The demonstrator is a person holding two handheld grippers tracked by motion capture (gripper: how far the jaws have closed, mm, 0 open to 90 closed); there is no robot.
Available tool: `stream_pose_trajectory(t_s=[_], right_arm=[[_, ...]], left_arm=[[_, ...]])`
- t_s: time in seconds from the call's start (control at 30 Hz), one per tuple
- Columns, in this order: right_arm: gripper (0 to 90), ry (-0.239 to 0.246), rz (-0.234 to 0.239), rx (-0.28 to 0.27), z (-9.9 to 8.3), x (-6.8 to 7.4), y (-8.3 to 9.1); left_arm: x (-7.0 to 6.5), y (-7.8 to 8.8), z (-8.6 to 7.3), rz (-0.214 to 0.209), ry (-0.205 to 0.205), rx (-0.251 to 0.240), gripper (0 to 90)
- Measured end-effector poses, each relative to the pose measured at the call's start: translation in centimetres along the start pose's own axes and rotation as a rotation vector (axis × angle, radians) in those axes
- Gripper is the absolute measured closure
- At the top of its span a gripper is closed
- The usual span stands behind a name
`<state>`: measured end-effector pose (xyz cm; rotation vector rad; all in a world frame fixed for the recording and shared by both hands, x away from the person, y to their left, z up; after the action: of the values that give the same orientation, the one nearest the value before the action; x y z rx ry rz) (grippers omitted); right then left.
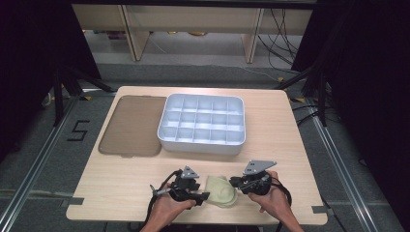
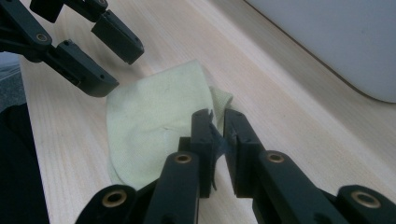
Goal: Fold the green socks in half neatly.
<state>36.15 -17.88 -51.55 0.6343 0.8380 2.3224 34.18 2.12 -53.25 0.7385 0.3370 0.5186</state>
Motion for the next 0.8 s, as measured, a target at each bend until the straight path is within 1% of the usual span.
stream_pose_trajectory(t_s=[0.07, 0.1, 0.23, 0.27, 0.37, 0.4, 0.43, 0.47, 0.5, 0.53, 0.6, 0.63, 0.67, 0.7, 0.73, 0.8], right_arm=[[82.6, -0.004, -0.001, 0.000, 0.0, 0.0, 0.1], [82.5, -0.004, 0.000, 0.001, 0.0, -0.1, 0.1], [82.4, -0.002, -0.001, 0.000, 0.0, -0.1, 0.1], [82.1, -0.007, 0.001, 0.000, 0.0, -0.1, 0.1], [82.1, -0.006, 0.005, 0.001, 0.0, -0.1, 0.1], [82.0, -0.008, 0.004, -0.001, 0.0, -0.1, 0.1], [81.9, -0.012, 0.004, -0.003, 0.0, -0.1, 0.1], [81.8, -0.014, 0.007, -0.007, 0.0, -0.1, 0.1], [81.8, -0.012, 0.011, -0.003, 0.0, -0.1, 0.2], [81.8, -0.020, 0.013, 0.002, 0.0, -0.1, 0.2], [81.9, -0.012, 0.014, -0.001, 0.0, -0.1, 0.2], [81.8, -0.007, 0.019, -0.002, 0.0, -0.2, 0.1], [81.8, -0.019, 0.014, 0.002, 0.0, -0.1, 0.2], [81.8, -0.019, 0.014, 0.002, 0.0, -0.1, 0.2], [81.8, -0.015, 0.016, -0.001, 0.0, 0.0, 0.2], [81.7, -0.014, 0.009, -0.003, 0.0, -0.1, 0.2]], left_arm=[[0.0, 0.0, 0.1, 0.001, 0.007, 0.005, 48.0], [0.0, 0.0, 0.1, 0.010, 0.014, 0.006, 47.7], [0.0, -0.2, 0.1, -0.001, 0.012, 0.014, 46.0], [0.0, -0.3, 0.1, -0.008, 0.011, 0.026, 45.7], [-0.2, -0.5, 0.2, -0.007, 0.019, 0.022, 45.4], [-0.2, -0.6, 0.3, -0.017, 0.019, 0.030, 45.4], [-0.2, -0.6, 0.3, -0.017, 0.019, 0.030, 45.4], [-0.4, -0.8, 0.4, -0.017, 0.038, 0.013, 45.5], [-0.3, -0.9, 0.4, -0.021, 0.024, 0.033, 45.6], [-0.3, -0.9, 0.4, -0.021, 0.024, 0.033, 45.7], [-0.4, -1.0, 0.4, -0.021, 0.029, 0.036, 46.1], [-0.3, -1.1, 0.4, -0.025, 0.018, 0.040, 46.4], [-0.3, -1.2, 0.3, -0.033, 0.010, 0.051, 47.1], [-0.3, -1.2, 0.3, -0.033, 0.010, 0.051, 47.6], [-0.6, -1.3, 0.3, -0.028, 0.037, 0.047, 48.5], [-0.6, -1.3, 0.3, -0.034, 0.036, 0.050, 49.7]])
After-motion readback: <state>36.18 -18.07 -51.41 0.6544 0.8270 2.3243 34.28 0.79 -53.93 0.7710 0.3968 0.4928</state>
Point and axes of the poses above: each handheld gripper's, and its own axes: y roughly backward along the jaws, z roughly out of its top, x roughly to its left, the point moved 5 cm from there along -y, roughly forward along the jaws, and after that the axes turned 13 degrees about -y, right-handed, at the moved point
